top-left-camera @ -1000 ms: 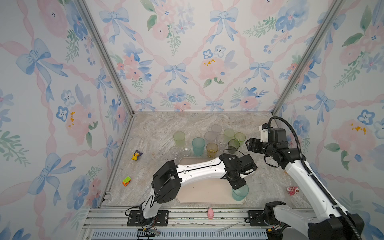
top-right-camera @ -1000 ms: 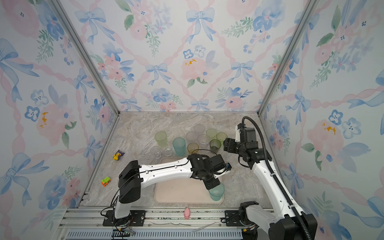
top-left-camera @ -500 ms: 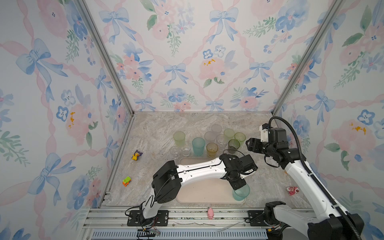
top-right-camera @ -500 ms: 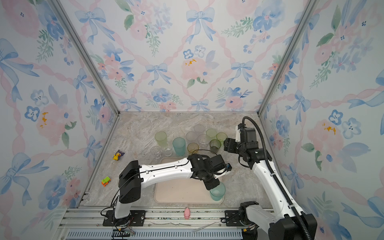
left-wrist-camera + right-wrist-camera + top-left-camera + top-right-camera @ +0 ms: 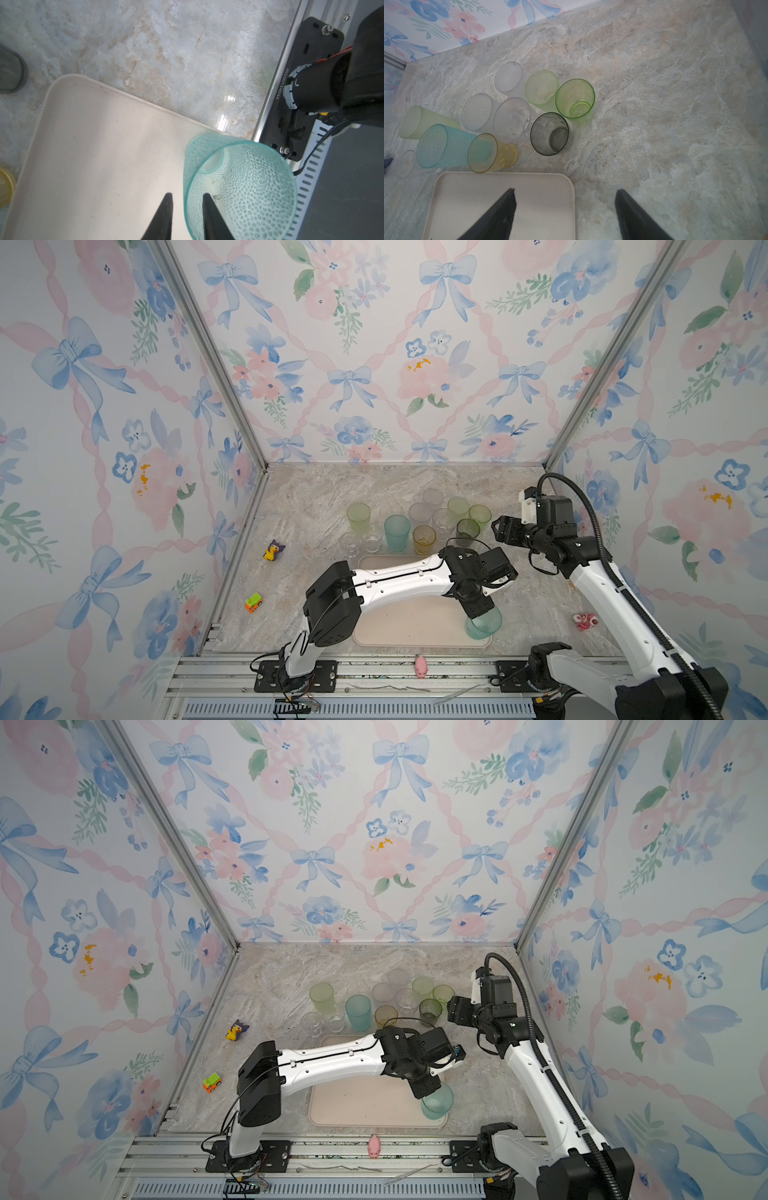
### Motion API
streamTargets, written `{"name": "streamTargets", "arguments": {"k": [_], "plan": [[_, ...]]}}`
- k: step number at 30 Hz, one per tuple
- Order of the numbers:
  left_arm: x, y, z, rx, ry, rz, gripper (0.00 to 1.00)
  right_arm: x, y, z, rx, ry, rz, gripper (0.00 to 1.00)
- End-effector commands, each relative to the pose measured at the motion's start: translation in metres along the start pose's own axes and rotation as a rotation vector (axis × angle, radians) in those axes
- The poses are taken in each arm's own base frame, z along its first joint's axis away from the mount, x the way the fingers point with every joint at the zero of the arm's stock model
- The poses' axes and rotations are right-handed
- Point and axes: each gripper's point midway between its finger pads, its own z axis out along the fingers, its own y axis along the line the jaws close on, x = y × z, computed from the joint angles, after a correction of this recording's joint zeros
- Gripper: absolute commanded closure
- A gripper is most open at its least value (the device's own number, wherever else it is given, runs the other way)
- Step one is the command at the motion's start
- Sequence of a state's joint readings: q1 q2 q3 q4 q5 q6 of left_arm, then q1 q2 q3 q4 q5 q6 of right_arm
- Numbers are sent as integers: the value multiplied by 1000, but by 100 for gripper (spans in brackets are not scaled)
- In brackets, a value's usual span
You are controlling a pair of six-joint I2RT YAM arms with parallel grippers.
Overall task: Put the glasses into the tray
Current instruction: 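Lower the teal cup onto the tray and open the left gripper, then lift the left gripper back toward the cup cluster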
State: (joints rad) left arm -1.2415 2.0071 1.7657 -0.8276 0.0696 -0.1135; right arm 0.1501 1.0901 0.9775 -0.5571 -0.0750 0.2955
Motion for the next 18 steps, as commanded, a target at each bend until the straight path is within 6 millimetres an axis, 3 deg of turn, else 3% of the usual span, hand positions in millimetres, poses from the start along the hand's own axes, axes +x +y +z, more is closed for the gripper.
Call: {"name": "streamTargets", "arguments": {"k": [1,7,14,18], "plan": [[-15,-5,-17,18,-55,17,70,0,-1,-3,-7,-7,0,22],[-24,0,-41,-8,-116,17,67,-1,-2,-3,-4,-10,3,21],[-26,24,-81,-45,-201,-22,66,-3,-3,-6,-2,-16,2,21],[-17,88,-119,-166,-258,-142,66,-3,-4,-7,-1,-20,5,21]]}}
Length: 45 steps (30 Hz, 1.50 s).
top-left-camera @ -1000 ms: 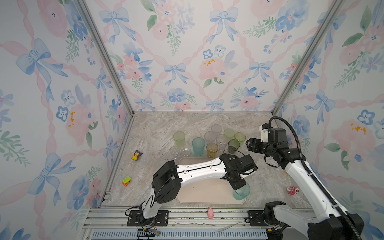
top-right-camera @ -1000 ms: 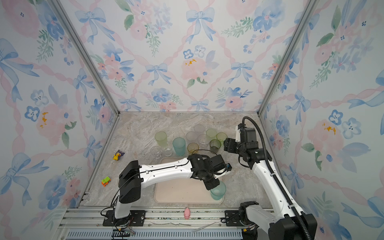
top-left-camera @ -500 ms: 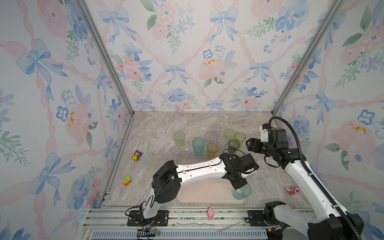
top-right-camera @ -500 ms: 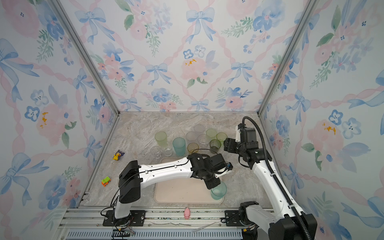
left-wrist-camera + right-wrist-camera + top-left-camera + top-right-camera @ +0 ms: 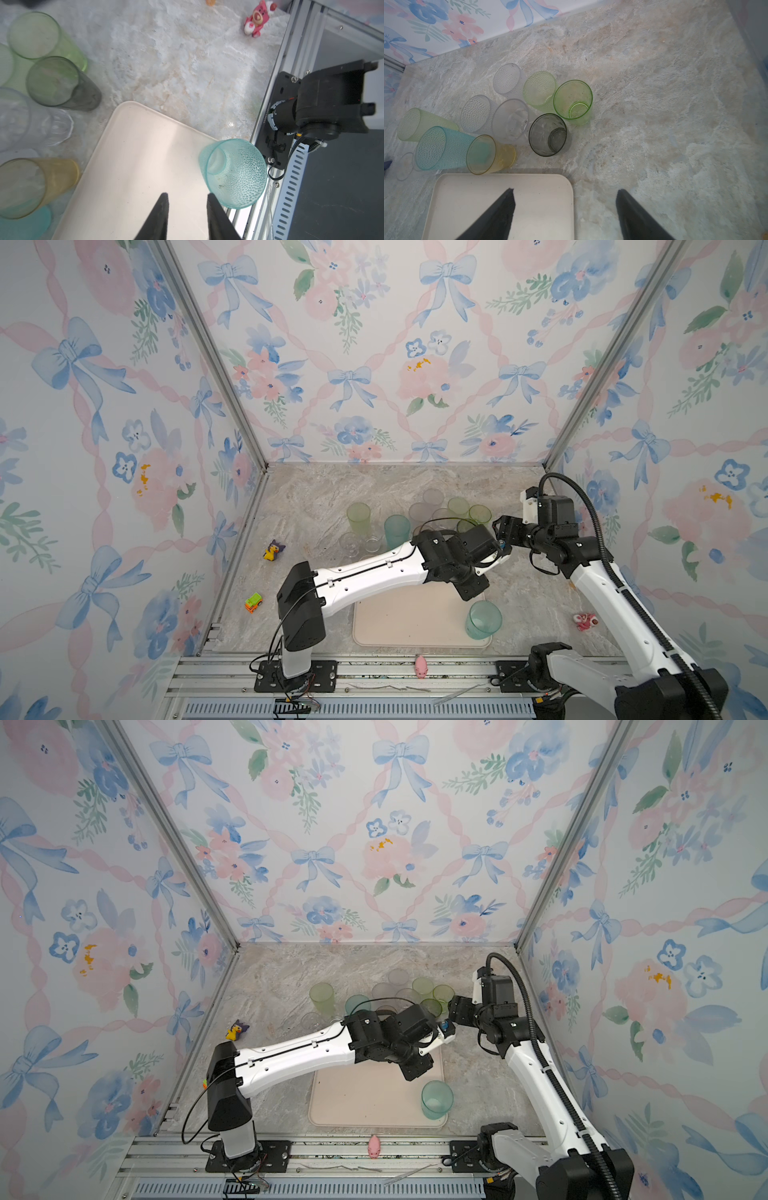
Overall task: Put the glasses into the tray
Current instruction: 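Lift the left gripper back toward the cup cluster, then lower the left gripper and grasp a second teal cup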
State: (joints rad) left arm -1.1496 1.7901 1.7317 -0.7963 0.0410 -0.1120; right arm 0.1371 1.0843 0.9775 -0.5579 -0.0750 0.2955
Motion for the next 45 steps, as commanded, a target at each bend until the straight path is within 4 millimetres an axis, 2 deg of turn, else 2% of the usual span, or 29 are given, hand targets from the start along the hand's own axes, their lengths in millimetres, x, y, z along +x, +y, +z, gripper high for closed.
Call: {"name": "streamTargets", "arguments": {"k": [1,5,8,12,15,23,38,45], "plan": [[2,71,-32,-144,-46,-102,67,-1,0,-5,-10,-12,-1,21],[18,154,-57,-308,-52,-215,66,-1,2,-5,-22,-9,3,21],[33,197,-63,-363,-31,-277,65,-1,3,-6,-26,-8,5,21],[55,238,-61,-405,10,-341,65,-2,5,-7,-30,-10,5,21],[66,256,-56,-409,35,-374,65,-2,6,-7,-28,-3,0,21],[84,275,-37,-398,95,-394,67,-4,8,-7,-29,-4,-4,21],[111,291,-9,-382,188,-403,68,-4,11,-2,-29,6,-14,21],[115,295,0,-357,204,-405,69,-4,10,-2,-25,5,-13,21]]}}
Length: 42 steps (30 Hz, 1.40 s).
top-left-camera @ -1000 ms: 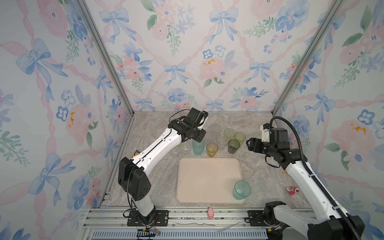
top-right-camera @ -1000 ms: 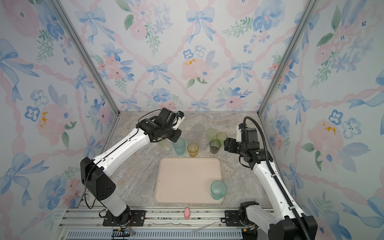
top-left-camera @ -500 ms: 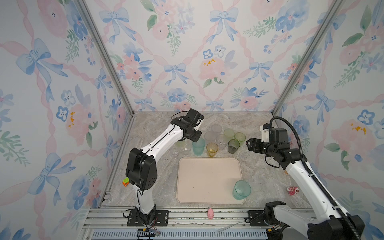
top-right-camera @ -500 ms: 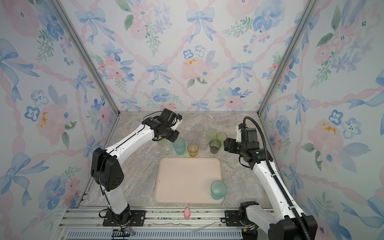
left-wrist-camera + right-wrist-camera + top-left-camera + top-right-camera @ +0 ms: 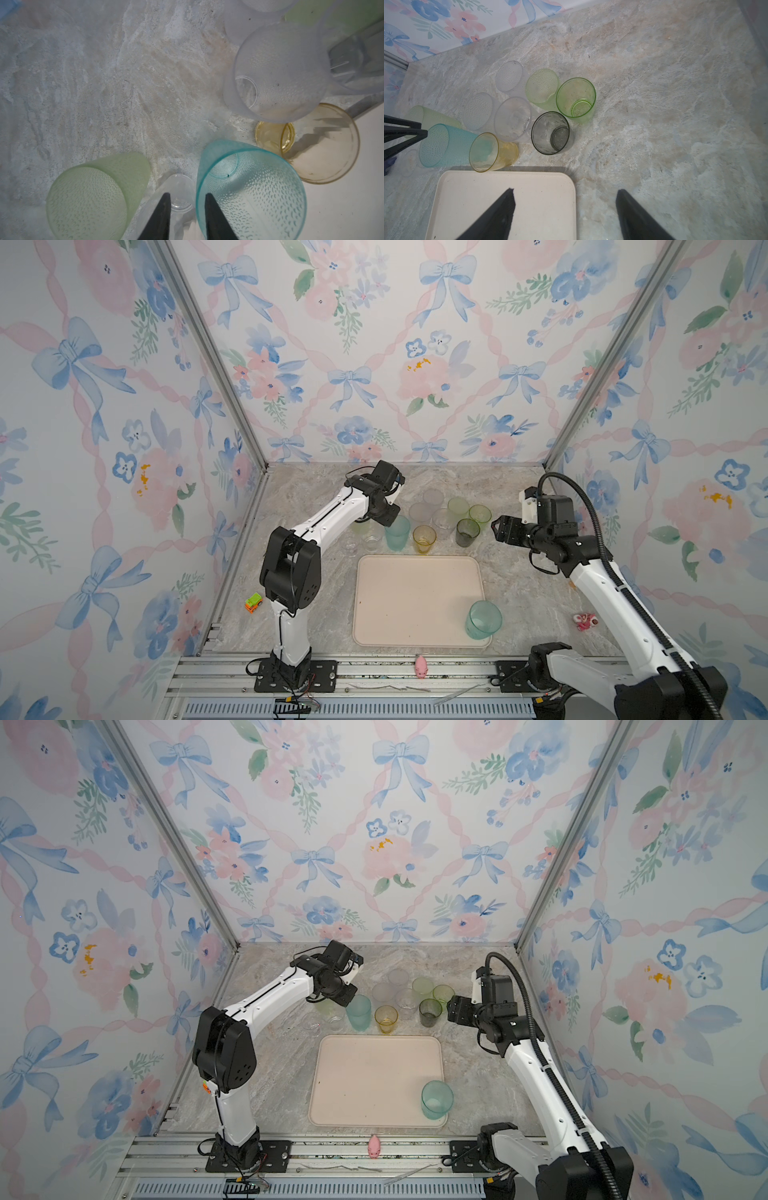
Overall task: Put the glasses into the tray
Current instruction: 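Lower the left gripper and grasp a second teal cup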
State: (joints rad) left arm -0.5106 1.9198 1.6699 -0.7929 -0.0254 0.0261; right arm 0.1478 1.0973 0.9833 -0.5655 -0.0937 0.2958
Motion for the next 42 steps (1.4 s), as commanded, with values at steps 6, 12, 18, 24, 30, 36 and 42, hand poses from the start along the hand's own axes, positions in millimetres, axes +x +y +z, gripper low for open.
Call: {"name": "streamTargets", "arguments": {"k": [6,12,18,24,30,36,42], "plan": [[6,-5,12,46,40,20,71,-7,5,-3,-3,-13,-6,21],[8,-7,18,55,55,22,73,-5,4,-3,-2,-10,-6,21],[6,-5,17,46,52,24,78,-6,4,-3,-1,-14,-5,21],[6,-5,16,41,55,27,87,-4,4,-1,-3,-10,-3,21],[2,-4,11,42,39,26,89,-3,4,-1,-3,-11,-4,21],[-8,-4,-4,43,-3,25,90,-3,4,-2,-4,-10,-1,21],[-17,-4,-28,38,-61,27,90,-6,5,-2,-6,-17,-1,21]]}}
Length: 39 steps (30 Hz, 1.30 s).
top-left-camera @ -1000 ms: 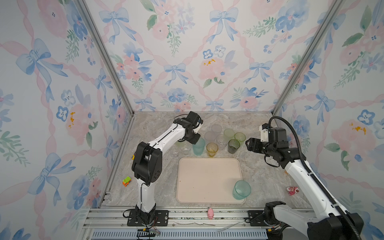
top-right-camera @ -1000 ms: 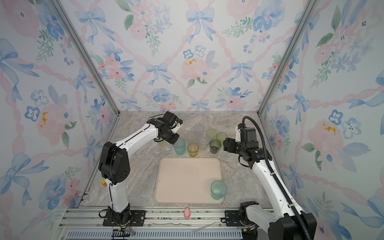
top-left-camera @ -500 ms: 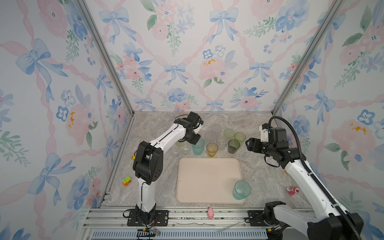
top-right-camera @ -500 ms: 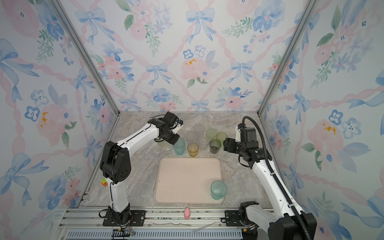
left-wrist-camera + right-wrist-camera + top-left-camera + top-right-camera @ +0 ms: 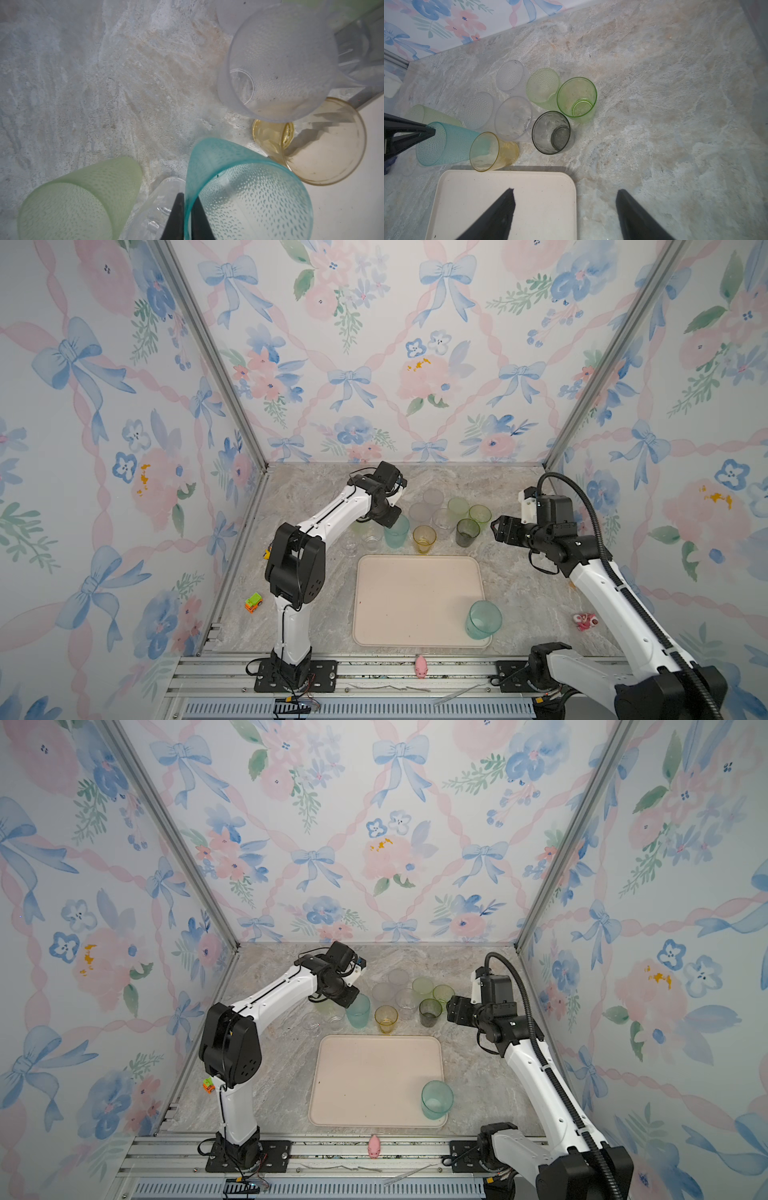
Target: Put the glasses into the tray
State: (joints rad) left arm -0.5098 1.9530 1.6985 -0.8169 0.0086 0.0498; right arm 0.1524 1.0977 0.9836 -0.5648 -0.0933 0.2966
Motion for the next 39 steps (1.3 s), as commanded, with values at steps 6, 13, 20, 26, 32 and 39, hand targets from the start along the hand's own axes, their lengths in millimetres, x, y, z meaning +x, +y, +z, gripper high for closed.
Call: {"name": "streamTargets", "arguments": {"k": [6,13,20,26,32,39], "plan": [[-23,4,-60,-20,-132,9,90,-7,5,-1,-5,-14,-1,21],[-25,4,-100,-55,-190,16,89,-8,2,-3,13,-12,-13,21],[-37,-54,-149,-4,-304,117,88,-1,-10,3,43,21,7,21],[-45,-119,-160,89,-340,236,87,-2,-10,0,43,18,9,21],[-47,-180,-134,168,-299,356,88,-3,-11,-1,53,21,8,21],[-48,-166,-115,132,-263,332,89,10,0,6,53,61,-42,21]]}}
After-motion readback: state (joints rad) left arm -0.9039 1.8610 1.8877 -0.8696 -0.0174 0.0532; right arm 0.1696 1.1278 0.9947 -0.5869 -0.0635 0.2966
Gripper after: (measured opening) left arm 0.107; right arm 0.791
